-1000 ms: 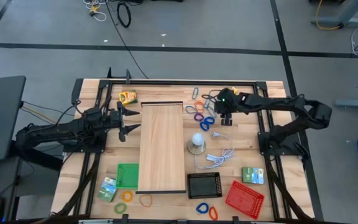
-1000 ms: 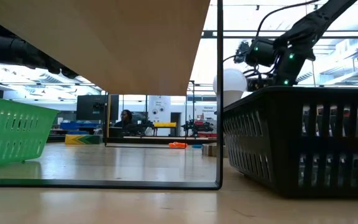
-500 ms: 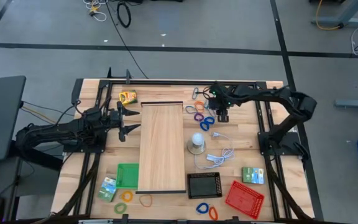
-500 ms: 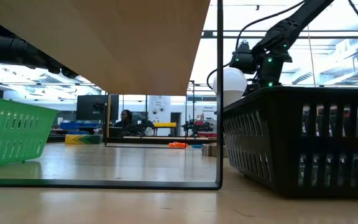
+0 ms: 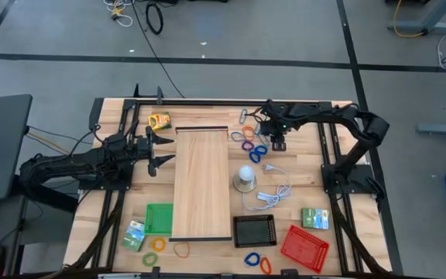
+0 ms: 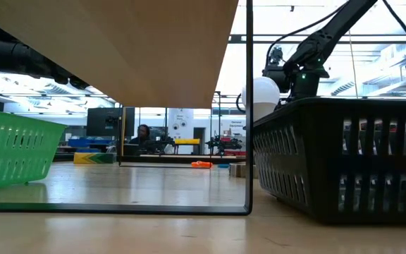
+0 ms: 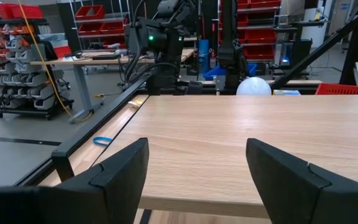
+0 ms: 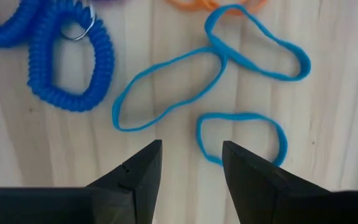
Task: Pick & Place Office Desk Supplies
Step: Put the blue rubber band into the black bin
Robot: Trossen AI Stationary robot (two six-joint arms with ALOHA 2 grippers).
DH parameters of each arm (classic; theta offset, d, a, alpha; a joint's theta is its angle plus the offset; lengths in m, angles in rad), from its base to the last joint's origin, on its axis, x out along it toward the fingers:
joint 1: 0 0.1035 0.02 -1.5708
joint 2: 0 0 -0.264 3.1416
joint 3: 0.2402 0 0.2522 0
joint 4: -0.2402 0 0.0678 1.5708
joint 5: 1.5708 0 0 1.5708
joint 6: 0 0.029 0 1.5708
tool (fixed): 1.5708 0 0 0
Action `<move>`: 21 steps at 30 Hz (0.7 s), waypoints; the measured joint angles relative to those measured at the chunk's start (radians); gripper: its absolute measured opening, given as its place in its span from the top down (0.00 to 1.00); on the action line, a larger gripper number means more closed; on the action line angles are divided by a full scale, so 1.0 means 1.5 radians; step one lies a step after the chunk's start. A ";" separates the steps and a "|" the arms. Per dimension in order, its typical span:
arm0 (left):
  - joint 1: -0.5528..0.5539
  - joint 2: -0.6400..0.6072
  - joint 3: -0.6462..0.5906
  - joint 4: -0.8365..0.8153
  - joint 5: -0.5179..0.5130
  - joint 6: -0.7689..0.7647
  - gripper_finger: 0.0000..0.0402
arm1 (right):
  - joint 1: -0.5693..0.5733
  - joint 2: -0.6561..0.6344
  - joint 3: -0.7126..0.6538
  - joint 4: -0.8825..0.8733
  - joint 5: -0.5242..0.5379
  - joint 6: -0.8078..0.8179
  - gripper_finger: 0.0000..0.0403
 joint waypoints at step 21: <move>0.000 0.000 0.000 -0.006 0.000 0.001 0.32 | -0.003 0.056 0.000 0.017 -0.001 0.000 0.68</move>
